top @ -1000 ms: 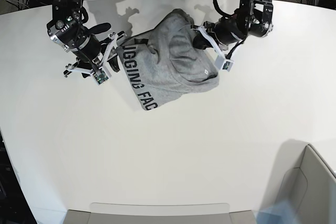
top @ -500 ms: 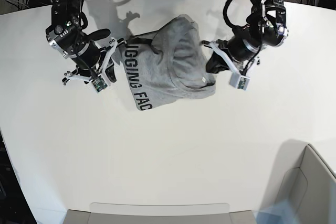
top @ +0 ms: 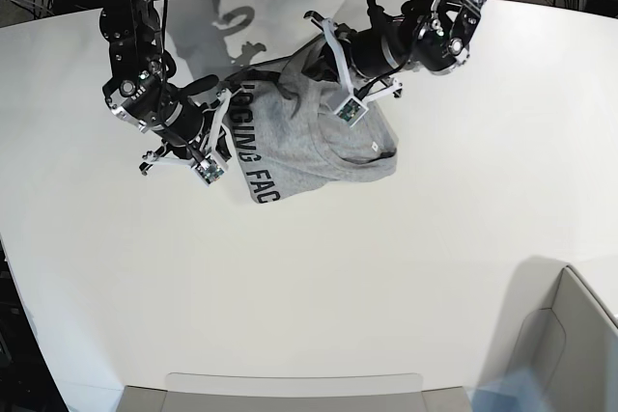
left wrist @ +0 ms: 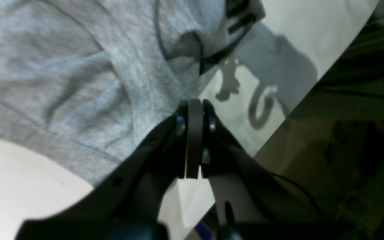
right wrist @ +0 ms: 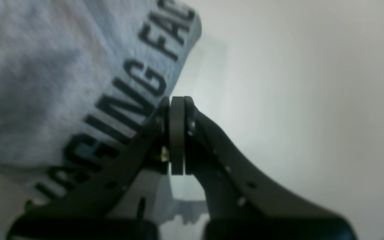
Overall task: Fold the T-shirt properly
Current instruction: 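Grasp the bundle edge with the left gripper and flip it over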
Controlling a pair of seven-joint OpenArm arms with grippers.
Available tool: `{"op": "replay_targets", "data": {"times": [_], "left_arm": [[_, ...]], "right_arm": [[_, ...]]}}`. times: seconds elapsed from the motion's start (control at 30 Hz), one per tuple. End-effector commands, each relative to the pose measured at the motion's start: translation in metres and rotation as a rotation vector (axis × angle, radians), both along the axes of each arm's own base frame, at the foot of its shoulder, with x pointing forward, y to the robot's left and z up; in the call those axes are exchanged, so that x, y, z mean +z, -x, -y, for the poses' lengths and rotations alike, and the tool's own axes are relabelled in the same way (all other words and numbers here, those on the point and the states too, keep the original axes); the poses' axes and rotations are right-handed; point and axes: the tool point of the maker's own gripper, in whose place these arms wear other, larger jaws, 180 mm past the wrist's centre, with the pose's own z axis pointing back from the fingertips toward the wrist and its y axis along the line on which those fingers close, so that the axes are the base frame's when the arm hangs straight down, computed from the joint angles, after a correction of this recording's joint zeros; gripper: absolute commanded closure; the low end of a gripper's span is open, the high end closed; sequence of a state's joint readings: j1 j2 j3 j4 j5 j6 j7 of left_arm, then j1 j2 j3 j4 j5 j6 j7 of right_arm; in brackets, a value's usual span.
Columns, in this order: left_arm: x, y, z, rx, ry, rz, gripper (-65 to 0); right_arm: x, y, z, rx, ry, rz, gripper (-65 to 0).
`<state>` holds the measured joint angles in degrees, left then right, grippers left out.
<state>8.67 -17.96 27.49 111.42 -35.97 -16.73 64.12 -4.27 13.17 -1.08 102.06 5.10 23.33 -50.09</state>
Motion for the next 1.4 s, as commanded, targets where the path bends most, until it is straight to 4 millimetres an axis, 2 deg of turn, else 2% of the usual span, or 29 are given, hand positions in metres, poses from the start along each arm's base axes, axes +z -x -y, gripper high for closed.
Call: {"op": "replay_targets", "data": {"times": [0.0, 0.1, 0.27, 0.4, 0.5, 0.73, 0.83, 0.93, 1.0, 1.17, 1.27, 1.37], "left_arm": [[0.002, -0.003, 0.002, -0.009, 0.007, 0.012, 0.0], [-0.012, -0.003, 0.000, -0.045, -0.035, -0.009, 0.0], [-0.037, -0.011, -0.020, -0.031, -0.108, -0.058, 0.0], [-0.056, -0.018, -0.033, -0.007, -0.150, -0.099, 0.0], [-0.060, -0.030, -0.041, 0.012, -0.171, -0.098, 0.0], [-0.046, -0.091, -0.102, 0.201, -0.213, -0.035, 0.0], [-0.040, -0.118, -0.114, 0.242, -0.219, -0.010, 0.0], [-0.026, -0.150, -0.111, 0.272, -0.189, 0.056, 0.0], [-0.017, -0.166, -0.100, 0.286, -0.147, 0.091, 0.0], [-0.002, -0.191, -0.098, 0.315, -0.117, 0.138, 0.0], [0.012, -0.199, -0.095, 0.322, -0.089, 0.191, 0.0], [0.035, -0.201, -0.084, 0.301, -0.057, 0.258, 0.0]], "right_arm": [[0.011, -0.010, -0.002, 0.008, -0.016, 0.041, 0.0], [0.003, -0.012, -0.001, 0.002, -0.015, 0.018, 0.0], [-0.010, -0.001, -0.009, 0.045, 0.002, -0.022, 0.0], [-0.024, 0.019, -0.021, 0.092, 0.006, -0.069, 0.0], [-0.035, 0.038, -0.033, 0.133, 0.001, -0.108, 0.0], [-0.055, 0.087, -0.075, 0.269, -0.021, -0.199, 0.0], [-0.056, 0.098, -0.090, 0.316, -0.030, -0.211, 0.0], [-0.057, 0.105, -0.099, 0.347, -0.035, -0.218, 0.0], [-0.049, 0.104, -0.103, 0.356, -0.045, -0.195, 0.0], [-0.002, 0.115, -0.115, 0.384, -0.112, -0.086, 0.0], [0.016, 0.108, -0.101, 0.342, -0.114, -0.032, 0.0], [0.017, 0.086, -0.071, 0.237, -0.085, -0.005, 0.0]]}}
